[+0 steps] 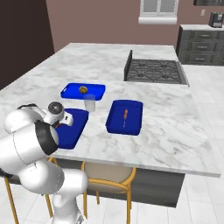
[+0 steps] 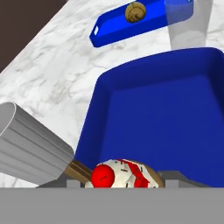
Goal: Take the cupcake and donut from the fridge and place them on the empty tray on the dining counter.
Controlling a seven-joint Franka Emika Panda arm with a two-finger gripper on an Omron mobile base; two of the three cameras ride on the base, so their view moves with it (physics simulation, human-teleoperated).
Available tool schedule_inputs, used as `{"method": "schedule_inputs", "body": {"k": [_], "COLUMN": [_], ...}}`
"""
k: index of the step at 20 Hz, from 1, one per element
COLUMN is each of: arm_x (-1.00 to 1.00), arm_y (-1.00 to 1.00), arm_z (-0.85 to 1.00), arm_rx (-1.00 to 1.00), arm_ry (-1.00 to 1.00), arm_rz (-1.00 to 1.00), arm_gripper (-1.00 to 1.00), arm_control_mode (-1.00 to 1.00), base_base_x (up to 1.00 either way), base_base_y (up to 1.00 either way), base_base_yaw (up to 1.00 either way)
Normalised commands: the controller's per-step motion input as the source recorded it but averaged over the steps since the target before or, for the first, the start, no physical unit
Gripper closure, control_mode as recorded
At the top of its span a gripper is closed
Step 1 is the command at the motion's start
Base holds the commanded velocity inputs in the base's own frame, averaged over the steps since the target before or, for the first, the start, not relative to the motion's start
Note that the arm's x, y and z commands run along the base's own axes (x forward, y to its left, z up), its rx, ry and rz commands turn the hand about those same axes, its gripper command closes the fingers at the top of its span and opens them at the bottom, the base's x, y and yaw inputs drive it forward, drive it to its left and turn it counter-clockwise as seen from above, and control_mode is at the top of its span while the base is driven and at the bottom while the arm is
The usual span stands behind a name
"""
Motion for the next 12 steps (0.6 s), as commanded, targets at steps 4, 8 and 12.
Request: {"method": "schedule_inputs", "body": {"k": [4, 8, 12], "arm_x": [0.00, 0.00, 0.00], "arm_y": [0.00, 0.00, 0.00], "arm_z": [-0.12, -0.17, -0.10], "arm_rx": [0.00, 0.00, 0.00], "arm_ry": [0.00, 0.00, 0.00], "arm_rz": [0.00, 0.00, 0.00], "arm_gripper": [1.00, 1.00, 1.00], "arm_control_mode": [-1.00, -1.00, -1.00], "base_base_x": [0.00, 0.00, 0.00], "base_base_y": [0.00, 0.00, 0.00], "base_base_yaw": [0.00, 0.00, 0.00]}}
